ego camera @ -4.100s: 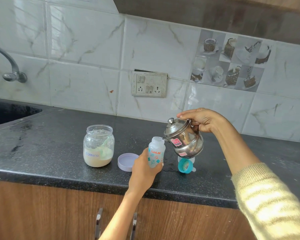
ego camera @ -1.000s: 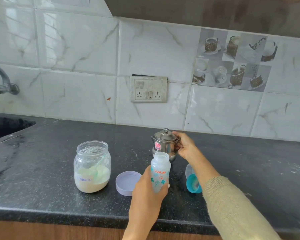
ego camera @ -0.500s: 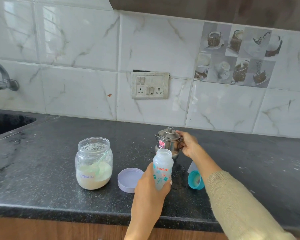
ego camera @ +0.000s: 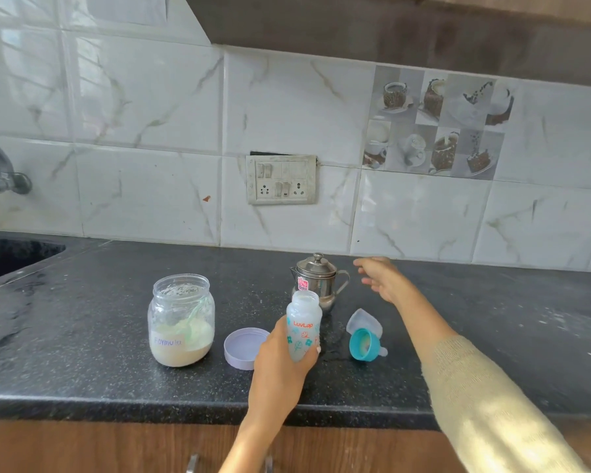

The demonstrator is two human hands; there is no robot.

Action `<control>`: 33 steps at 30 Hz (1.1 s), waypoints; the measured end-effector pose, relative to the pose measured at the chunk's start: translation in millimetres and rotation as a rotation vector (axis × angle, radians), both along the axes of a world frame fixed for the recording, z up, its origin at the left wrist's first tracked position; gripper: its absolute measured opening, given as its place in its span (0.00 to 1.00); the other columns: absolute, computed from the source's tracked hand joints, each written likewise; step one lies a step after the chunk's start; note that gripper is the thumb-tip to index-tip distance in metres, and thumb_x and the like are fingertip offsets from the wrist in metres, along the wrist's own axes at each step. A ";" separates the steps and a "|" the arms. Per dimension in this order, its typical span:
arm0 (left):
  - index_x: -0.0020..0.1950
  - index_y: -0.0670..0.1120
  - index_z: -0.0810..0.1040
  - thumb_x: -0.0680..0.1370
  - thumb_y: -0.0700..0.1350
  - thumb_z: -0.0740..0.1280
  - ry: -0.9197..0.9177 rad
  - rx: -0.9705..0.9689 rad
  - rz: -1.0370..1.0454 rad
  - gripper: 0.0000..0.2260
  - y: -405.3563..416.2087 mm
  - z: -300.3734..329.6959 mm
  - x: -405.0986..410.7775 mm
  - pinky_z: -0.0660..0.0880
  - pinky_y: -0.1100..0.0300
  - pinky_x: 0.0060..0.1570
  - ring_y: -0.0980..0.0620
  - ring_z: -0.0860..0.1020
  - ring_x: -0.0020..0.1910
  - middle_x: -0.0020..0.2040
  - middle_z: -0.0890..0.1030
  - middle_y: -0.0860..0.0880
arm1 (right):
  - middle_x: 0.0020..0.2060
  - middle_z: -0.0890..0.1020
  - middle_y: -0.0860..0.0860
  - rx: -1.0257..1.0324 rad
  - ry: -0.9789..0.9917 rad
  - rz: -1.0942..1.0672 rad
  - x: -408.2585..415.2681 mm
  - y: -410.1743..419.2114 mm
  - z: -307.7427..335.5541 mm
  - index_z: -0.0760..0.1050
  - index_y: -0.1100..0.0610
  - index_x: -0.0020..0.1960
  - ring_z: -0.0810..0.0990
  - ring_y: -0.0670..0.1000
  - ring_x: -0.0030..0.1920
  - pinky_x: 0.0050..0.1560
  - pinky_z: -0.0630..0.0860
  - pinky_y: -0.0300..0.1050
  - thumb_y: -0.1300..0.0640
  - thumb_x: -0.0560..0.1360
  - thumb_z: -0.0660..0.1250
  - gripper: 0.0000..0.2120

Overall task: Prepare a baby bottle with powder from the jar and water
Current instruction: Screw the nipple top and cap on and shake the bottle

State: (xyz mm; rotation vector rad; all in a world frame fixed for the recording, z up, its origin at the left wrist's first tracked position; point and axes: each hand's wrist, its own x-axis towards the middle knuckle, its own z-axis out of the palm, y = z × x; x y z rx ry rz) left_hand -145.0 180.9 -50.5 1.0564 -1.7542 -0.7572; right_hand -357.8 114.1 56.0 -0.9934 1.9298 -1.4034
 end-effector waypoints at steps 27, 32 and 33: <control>0.62 0.45 0.69 0.73 0.46 0.71 -0.032 0.017 0.026 0.21 0.2 4.0 1.6 0.77 0.54 0.53 0.49 0.76 0.58 0.61 0.78 0.48 | 0.61 0.74 0.52 0.090 0.636 0.318 20.0 115.0 -57.4 0.73 0.53 0.62 0.73 0.49 0.54 0.50 0.73 0.39 0.59 0.64 0.78 0.28; 0.63 0.45 0.69 0.72 0.46 0.71 -0.019 0.006 0.021 0.22 -2.5 1.9 0.9 0.77 0.54 0.54 0.49 0.76 0.59 0.61 0.77 0.48 | 0.62 0.76 0.49 -0.007 0.715 0.361 32.0 117.7 -30.5 0.72 0.52 0.63 0.73 0.48 0.63 0.59 0.68 0.42 0.57 0.66 0.77 0.28; 0.64 0.45 0.69 0.72 0.46 0.71 -0.017 0.002 0.020 0.22 -3.1 1.9 0.7 0.77 0.54 0.54 0.50 0.76 0.59 0.61 0.77 0.48 | 0.61 0.76 0.48 -0.051 0.750 0.364 37.2 118.2 -19.5 0.72 0.52 0.63 0.73 0.48 0.63 0.61 0.67 0.42 0.57 0.65 0.77 0.28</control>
